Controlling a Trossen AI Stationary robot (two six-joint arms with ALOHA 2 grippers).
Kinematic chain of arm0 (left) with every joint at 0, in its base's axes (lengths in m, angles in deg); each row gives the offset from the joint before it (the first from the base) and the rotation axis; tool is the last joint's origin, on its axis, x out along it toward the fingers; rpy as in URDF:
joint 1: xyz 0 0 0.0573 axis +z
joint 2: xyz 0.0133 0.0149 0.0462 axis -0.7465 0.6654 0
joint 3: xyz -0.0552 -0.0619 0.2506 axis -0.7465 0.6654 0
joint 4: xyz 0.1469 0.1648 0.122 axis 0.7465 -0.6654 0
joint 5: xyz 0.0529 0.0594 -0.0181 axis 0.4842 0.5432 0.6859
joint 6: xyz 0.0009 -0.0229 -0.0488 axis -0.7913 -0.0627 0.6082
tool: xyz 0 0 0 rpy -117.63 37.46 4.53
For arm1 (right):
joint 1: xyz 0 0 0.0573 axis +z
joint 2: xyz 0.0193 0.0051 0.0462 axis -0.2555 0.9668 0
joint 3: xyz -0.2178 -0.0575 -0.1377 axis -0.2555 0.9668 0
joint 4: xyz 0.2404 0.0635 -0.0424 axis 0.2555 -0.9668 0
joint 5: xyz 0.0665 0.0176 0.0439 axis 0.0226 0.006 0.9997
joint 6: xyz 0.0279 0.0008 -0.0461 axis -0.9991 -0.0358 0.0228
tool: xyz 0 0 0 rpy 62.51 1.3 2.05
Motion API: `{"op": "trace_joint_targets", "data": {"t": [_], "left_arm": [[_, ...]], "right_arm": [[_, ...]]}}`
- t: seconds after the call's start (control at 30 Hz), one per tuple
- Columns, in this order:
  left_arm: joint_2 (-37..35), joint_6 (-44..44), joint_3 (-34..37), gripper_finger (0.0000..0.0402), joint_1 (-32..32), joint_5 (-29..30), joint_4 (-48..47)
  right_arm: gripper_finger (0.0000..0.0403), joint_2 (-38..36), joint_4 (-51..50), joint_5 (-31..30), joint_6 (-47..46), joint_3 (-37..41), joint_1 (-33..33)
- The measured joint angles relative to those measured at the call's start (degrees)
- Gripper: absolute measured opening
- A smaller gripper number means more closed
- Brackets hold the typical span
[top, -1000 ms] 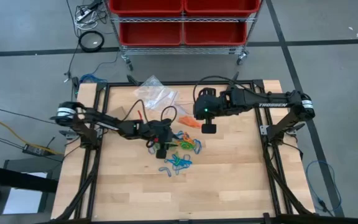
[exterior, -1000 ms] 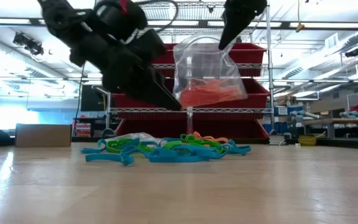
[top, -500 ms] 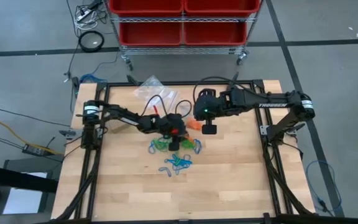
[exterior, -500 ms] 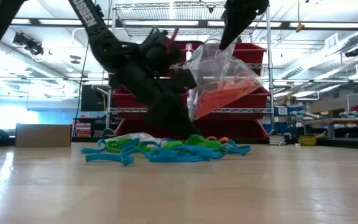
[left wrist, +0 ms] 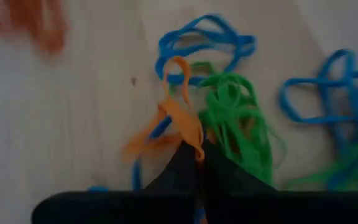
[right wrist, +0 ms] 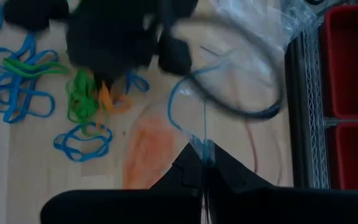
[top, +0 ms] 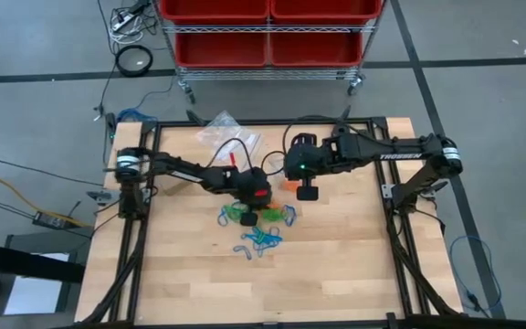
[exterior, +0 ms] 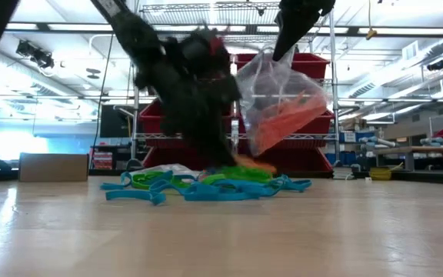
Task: Sort rubber bands
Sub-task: Put the orange rubber band into the transparent zip bag
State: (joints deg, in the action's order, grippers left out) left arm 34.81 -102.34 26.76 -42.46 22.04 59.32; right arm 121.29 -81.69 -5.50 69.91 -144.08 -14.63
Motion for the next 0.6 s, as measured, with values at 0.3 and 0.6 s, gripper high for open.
{"op": "trace_joint_targets", "data": {"t": [0.3,0.6], "left_arm": [[-15.7,-0.4,-0.1,0.0008,-5.3,1.1,-8.5],[-18.8,3.5,2.6,0.0015,-9.9,5.7,-21.2]], "right_arm": [[0.0,0.0,4.7,1.9,-1.1,5.9,1.0],[0.0,0.0,7.4,2.0,-2.0,7.7,2.4]]}}
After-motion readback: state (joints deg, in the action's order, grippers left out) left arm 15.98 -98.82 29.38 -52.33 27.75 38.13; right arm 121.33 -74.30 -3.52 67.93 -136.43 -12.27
